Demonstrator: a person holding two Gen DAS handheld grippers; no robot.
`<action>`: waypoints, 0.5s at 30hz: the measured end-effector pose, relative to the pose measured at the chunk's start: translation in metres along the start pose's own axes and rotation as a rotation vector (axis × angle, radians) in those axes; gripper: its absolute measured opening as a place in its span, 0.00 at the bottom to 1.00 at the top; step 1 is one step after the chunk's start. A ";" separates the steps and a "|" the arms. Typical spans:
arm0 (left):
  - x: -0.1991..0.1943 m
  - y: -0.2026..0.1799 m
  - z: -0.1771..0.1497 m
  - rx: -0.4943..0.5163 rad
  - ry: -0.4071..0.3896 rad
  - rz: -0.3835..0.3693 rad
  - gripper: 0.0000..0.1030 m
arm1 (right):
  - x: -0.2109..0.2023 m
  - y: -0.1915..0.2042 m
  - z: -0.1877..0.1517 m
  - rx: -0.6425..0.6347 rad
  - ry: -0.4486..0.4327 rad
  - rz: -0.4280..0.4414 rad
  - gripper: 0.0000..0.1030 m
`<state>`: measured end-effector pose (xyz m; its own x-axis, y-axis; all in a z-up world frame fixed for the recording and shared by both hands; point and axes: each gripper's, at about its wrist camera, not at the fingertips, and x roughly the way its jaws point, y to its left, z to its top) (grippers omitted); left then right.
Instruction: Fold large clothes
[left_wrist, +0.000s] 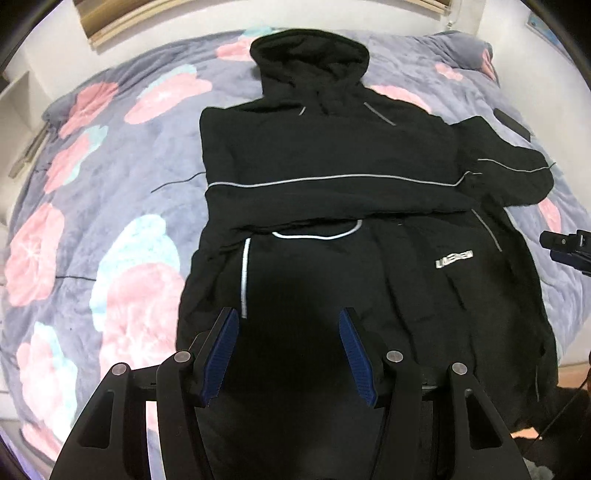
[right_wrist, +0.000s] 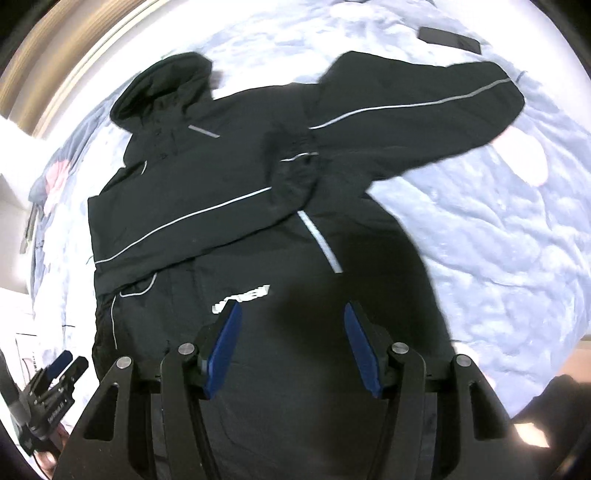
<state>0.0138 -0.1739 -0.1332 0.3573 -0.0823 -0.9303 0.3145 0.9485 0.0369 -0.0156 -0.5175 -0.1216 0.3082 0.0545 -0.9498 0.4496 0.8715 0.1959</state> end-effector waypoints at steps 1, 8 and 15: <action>-0.002 -0.005 -0.001 -0.013 0.009 0.014 0.57 | -0.002 -0.008 0.003 -0.008 0.005 0.008 0.59; -0.010 -0.062 -0.007 -0.085 0.050 -0.001 0.57 | -0.025 -0.068 0.026 -0.033 -0.012 0.012 0.61; -0.003 -0.113 -0.004 -0.116 0.067 0.009 0.57 | -0.019 -0.150 0.063 0.062 0.009 0.006 0.62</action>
<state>-0.0262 -0.2795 -0.1364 0.2991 -0.0569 -0.9525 0.2062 0.9785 0.0063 -0.0368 -0.6802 -0.1173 0.3035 0.0645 -0.9506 0.4987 0.8394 0.2162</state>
